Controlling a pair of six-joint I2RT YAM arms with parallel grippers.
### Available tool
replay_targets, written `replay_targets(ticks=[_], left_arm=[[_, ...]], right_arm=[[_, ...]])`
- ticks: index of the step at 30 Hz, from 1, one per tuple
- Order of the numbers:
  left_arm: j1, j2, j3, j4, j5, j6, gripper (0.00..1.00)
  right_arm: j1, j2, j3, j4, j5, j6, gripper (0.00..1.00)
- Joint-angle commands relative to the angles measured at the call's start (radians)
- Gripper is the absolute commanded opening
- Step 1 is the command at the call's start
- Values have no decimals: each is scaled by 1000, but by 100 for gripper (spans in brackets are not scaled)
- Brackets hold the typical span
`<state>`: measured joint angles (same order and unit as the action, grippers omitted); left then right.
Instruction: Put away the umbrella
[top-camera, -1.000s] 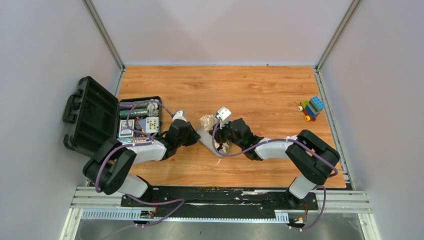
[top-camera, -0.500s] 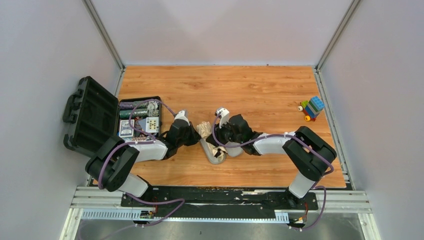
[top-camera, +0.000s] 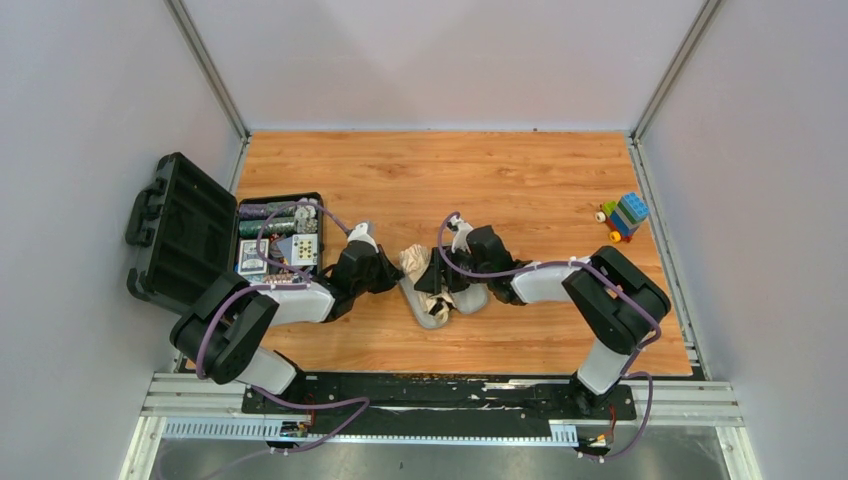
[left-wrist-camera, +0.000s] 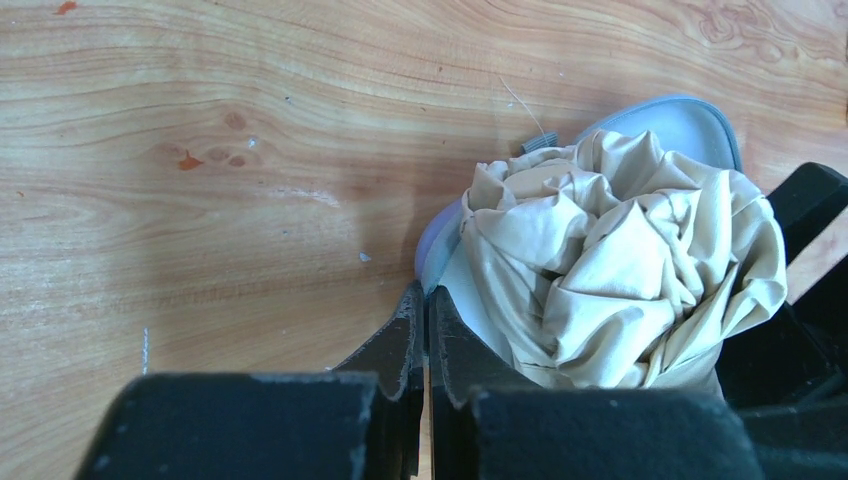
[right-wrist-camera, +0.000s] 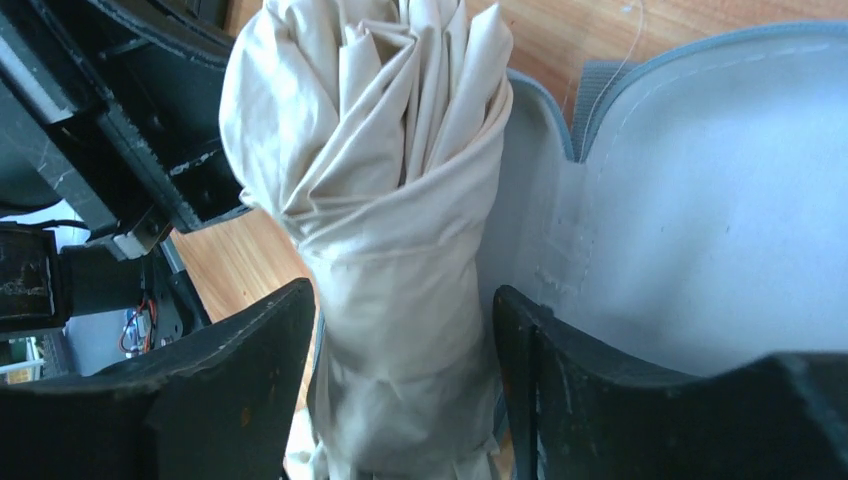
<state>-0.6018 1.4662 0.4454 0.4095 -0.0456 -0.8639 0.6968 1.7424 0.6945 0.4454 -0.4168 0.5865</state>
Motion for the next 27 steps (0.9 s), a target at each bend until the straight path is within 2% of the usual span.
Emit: replay_targets(ticks=[1,5,7,14,17,22,25,27], left_arm=[[5,-18,-12,77,-20,-11,0],[5,-3,-12,94,-3,-18,0],[5,3,-11,99,5,-23,0],[6,-20,-27,108,-1,-23,0],[5,-21,-33,117,-3,-29,0],[5,-17,-46,147,-7,-49,0],[5,-21,-60,164,-12,-63,0],[5,-23,-59,160,-13,-59,0]], right_arm=[[-2,-83,27,-191,56,-36,69],[-1,-137,52,-257,98,-72,70],[0,-160,59,-272,111,-84,65],[-2,-122,74,-285,105,-89,24],[-2,-122,59,-243,47,-33,10],[-24,-104,-21,-30,-84,141,6],[-27,-83,-39,-20,-82,144,6],[-45,-58,-82,56,-134,165,6]])
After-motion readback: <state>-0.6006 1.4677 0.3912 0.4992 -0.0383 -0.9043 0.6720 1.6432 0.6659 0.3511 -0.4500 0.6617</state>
